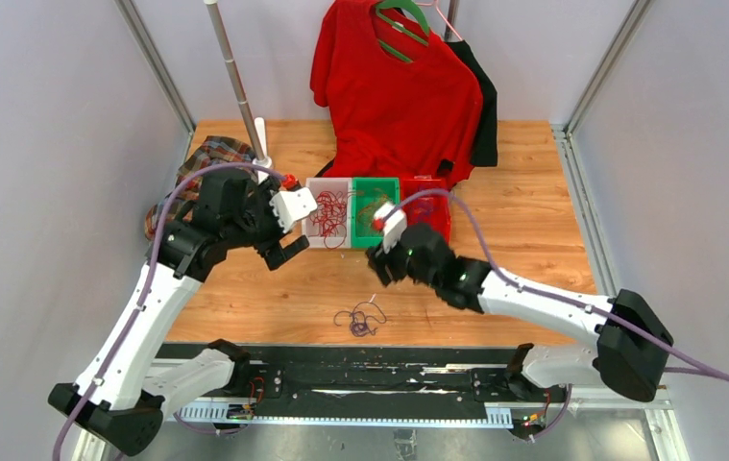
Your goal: Untangle the cables
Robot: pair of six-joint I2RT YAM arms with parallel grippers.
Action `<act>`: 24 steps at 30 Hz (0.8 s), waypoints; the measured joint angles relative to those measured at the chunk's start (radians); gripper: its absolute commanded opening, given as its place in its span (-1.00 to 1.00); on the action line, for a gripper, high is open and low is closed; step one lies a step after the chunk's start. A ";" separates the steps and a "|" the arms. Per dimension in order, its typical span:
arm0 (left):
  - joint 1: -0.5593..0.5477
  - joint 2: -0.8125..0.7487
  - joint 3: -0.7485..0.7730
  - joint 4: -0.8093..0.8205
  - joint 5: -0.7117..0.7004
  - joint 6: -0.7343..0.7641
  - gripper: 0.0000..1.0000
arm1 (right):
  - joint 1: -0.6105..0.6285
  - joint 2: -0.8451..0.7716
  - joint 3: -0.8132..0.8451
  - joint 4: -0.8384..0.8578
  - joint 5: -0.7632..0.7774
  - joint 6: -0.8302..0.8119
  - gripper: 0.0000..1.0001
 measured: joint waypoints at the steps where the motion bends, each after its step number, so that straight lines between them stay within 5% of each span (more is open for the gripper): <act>1: 0.018 0.005 -0.008 0.003 0.002 0.000 0.96 | 0.055 -0.004 -0.037 0.009 -0.008 0.003 0.20; 11: 0.152 0.025 -0.036 0.013 0.062 0.001 0.96 | 0.247 0.182 -0.132 0.107 -0.130 0.048 0.10; 18: 0.156 0.003 -0.076 0.013 0.092 0.005 0.96 | 0.254 0.363 -0.098 0.156 -0.150 0.048 -0.91; 24: 0.156 -0.008 -0.085 0.013 0.105 0.020 0.96 | 0.250 0.332 -0.071 0.122 -0.145 0.029 -0.99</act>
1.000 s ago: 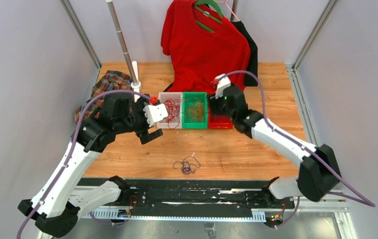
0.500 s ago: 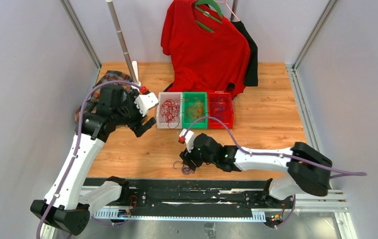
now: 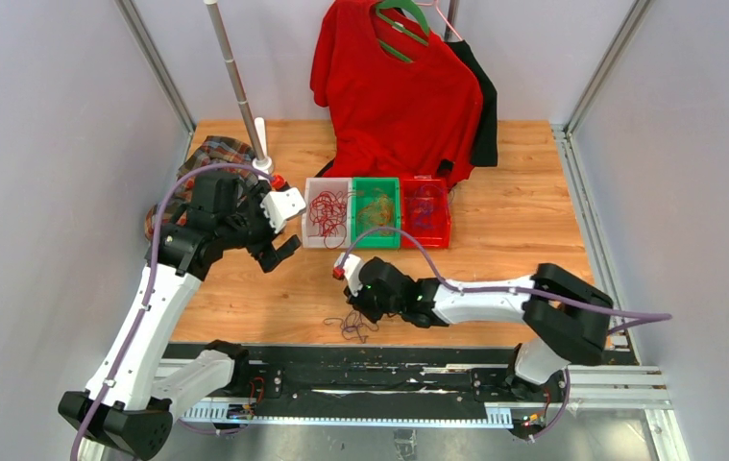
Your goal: Untangle the cables
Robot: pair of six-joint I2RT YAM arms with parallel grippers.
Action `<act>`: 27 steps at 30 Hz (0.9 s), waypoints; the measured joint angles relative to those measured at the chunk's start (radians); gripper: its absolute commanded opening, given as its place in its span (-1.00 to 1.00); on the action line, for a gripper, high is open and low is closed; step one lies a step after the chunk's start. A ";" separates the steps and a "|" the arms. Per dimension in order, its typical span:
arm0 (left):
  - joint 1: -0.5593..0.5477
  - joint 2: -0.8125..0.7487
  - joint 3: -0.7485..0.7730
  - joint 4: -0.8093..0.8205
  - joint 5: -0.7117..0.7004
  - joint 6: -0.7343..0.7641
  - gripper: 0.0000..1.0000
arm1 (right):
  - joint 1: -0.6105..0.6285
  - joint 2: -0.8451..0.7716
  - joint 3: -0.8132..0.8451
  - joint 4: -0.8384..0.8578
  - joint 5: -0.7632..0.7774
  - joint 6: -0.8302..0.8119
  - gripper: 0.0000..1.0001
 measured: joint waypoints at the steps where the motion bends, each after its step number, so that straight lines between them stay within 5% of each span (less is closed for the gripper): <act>1: 0.000 0.000 0.000 0.000 0.002 0.001 0.96 | -0.004 -0.026 0.003 -0.013 0.000 -0.003 -0.99; 8: 0.000 0.000 -0.001 0.000 0.019 0.005 0.97 | -0.122 -0.278 0.072 -0.097 0.003 -0.037 -0.99; 14: 0.000 0.000 -0.001 0.000 0.029 0.001 0.96 | -0.342 -0.366 0.130 -0.129 0.044 -0.081 -0.99; 25: 0.000 -0.007 -0.004 0.002 0.029 -0.016 0.96 | -0.673 -0.224 0.275 -0.148 0.151 -0.118 -0.99; 27: 0.000 -0.007 -0.006 0.006 0.029 -0.023 0.96 | -0.689 -0.176 0.296 -0.150 0.157 -0.126 -0.82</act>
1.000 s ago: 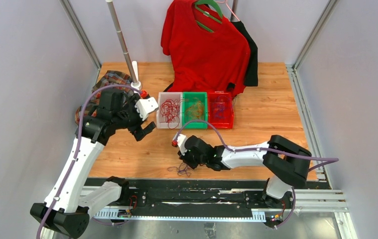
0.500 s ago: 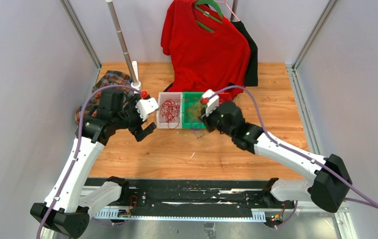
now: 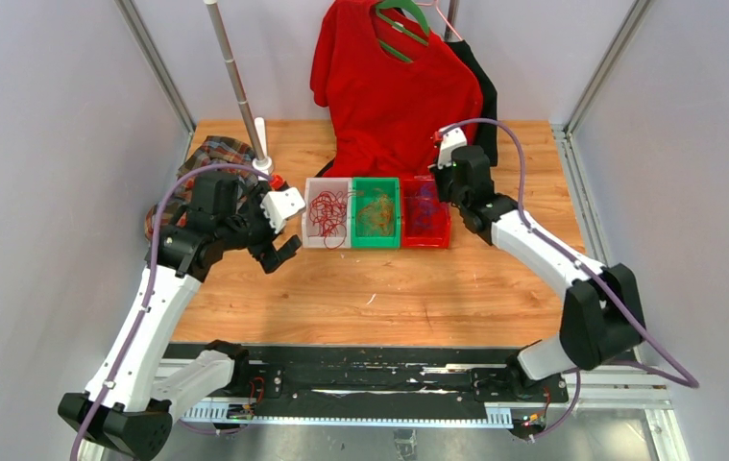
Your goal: Untangle the cables
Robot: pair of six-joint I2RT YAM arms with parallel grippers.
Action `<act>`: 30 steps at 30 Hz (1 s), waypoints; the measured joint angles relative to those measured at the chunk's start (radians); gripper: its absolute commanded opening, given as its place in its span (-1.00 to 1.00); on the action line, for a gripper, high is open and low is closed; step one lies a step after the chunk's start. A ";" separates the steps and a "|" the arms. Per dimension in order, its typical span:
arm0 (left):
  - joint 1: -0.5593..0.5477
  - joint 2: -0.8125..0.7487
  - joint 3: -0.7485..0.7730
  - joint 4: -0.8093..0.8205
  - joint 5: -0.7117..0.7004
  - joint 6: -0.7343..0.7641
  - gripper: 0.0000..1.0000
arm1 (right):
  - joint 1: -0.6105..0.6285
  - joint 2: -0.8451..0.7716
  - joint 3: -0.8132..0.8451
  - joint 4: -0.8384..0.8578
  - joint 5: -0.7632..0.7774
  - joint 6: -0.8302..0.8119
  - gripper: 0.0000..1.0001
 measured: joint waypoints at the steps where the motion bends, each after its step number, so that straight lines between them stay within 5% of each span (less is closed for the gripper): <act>1: 0.000 0.000 -0.004 0.006 0.000 -0.004 0.96 | -0.003 0.031 0.011 0.000 0.004 -0.006 -0.60; 5: 0.000 0.001 -0.018 0.027 -0.004 -0.031 0.96 | -0.004 0.100 0.028 -0.003 0.016 -0.017 0.24; 6: 0.000 0.001 -0.022 0.033 -0.004 -0.038 0.96 | -0.004 0.107 0.028 -0.008 0.021 -0.017 0.28; 13: 0.026 0.003 -0.069 0.153 -0.018 -0.161 0.96 | -0.004 0.038 0.021 -0.027 0.050 -0.016 0.32; 20: 0.172 0.017 -0.187 0.409 -0.004 -0.363 0.96 | -0.024 -0.280 -0.184 -0.007 0.193 0.060 0.34; 30: 0.299 0.055 -0.687 0.991 -0.031 -0.551 0.96 | -0.237 -0.644 -0.637 0.045 0.528 0.179 0.42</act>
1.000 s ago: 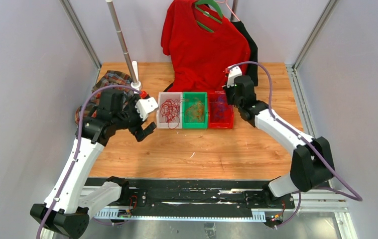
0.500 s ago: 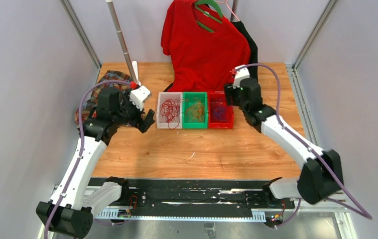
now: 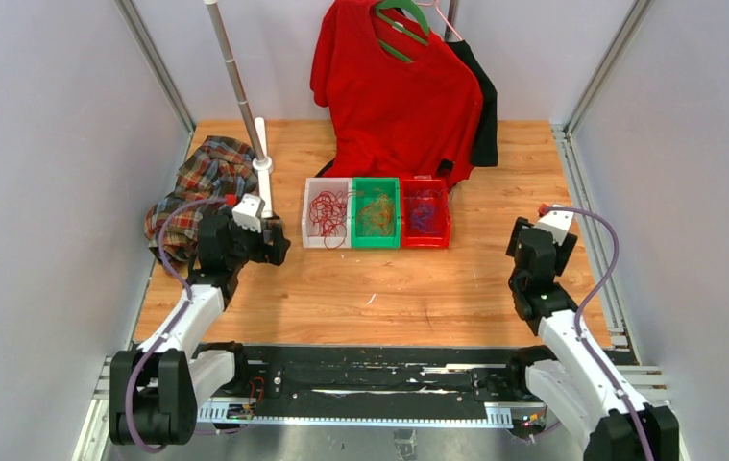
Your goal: Untangle the cables
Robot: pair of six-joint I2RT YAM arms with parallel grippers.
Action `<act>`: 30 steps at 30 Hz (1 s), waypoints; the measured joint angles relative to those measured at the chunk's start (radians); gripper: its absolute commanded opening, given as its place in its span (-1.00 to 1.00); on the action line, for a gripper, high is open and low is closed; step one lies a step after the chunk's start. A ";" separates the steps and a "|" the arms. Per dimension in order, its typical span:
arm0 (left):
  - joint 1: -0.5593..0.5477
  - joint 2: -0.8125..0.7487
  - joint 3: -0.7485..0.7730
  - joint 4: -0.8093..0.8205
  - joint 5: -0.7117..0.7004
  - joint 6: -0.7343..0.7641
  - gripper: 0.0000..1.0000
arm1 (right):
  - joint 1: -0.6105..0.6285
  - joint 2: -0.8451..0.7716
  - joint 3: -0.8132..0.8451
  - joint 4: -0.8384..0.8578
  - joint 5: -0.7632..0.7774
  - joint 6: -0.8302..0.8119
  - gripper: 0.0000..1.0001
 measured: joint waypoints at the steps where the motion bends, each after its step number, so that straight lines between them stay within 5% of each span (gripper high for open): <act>1: 0.000 0.006 -0.047 0.072 -0.010 -0.008 0.96 | -0.032 0.005 -0.025 0.006 -0.001 0.010 0.42; 10: 0.003 0.085 -0.185 0.567 -0.083 -0.046 0.96 | -0.163 0.131 -0.172 0.279 -0.082 0.006 0.43; 19: 0.004 0.077 -0.223 0.678 -0.144 -0.034 0.96 | -0.168 0.430 -0.184 0.585 -0.222 -0.053 0.44; 27: 0.004 0.337 -0.294 0.938 -0.172 -0.029 0.96 | -0.169 0.607 -0.243 0.901 -0.352 -0.124 0.51; 30: 0.000 0.359 -0.294 0.907 -0.173 -0.019 0.96 | -0.169 0.630 -0.227 0.857 -0.379 -0.138 0.52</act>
